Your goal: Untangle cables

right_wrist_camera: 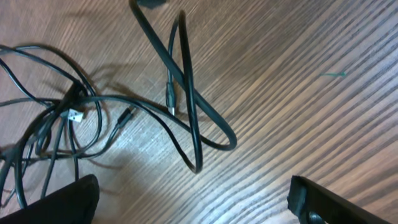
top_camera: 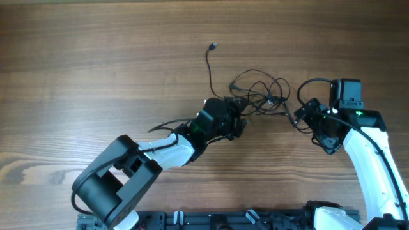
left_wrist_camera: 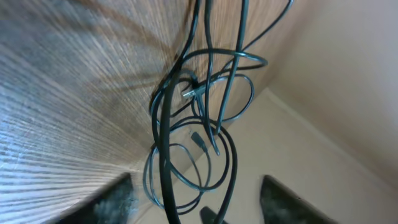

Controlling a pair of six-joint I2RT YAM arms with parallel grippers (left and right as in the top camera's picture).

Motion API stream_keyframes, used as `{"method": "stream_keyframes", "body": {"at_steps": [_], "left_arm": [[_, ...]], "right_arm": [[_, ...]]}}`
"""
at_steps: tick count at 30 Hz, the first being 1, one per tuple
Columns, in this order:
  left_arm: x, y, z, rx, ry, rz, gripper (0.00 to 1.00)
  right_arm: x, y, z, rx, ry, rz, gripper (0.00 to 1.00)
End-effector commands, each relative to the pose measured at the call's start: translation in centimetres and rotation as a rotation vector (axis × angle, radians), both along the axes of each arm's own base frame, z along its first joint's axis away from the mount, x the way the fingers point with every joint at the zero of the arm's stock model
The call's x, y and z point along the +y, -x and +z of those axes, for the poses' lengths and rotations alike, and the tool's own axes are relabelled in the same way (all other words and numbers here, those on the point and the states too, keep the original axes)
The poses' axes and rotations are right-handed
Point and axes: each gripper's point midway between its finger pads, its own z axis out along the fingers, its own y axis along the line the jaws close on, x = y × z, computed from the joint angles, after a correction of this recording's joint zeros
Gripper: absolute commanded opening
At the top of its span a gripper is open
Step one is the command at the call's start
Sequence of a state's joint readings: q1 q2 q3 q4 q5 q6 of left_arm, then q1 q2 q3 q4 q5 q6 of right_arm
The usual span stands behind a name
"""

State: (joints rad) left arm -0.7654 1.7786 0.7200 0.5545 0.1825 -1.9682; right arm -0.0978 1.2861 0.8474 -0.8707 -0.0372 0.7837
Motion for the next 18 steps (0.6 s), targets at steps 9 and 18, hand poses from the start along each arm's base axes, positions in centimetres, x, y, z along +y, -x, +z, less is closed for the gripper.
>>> {"method": "stream_keyframes", "body": {"at_steps": [9,18], "left_arm": [[5.0,-4.9,-0.4,-0.213,-0.209,0.105,0.04],[9.5,-8.0,7.1,-0.477,-0.220,0.028,0.04]], "right_arm": [[3.5,-2.2,11.0,-0.250,-0.076,0.359,1.00],[12.4,-2.1,7.7,-0.265,-0.382,0.538,0.89]]}}
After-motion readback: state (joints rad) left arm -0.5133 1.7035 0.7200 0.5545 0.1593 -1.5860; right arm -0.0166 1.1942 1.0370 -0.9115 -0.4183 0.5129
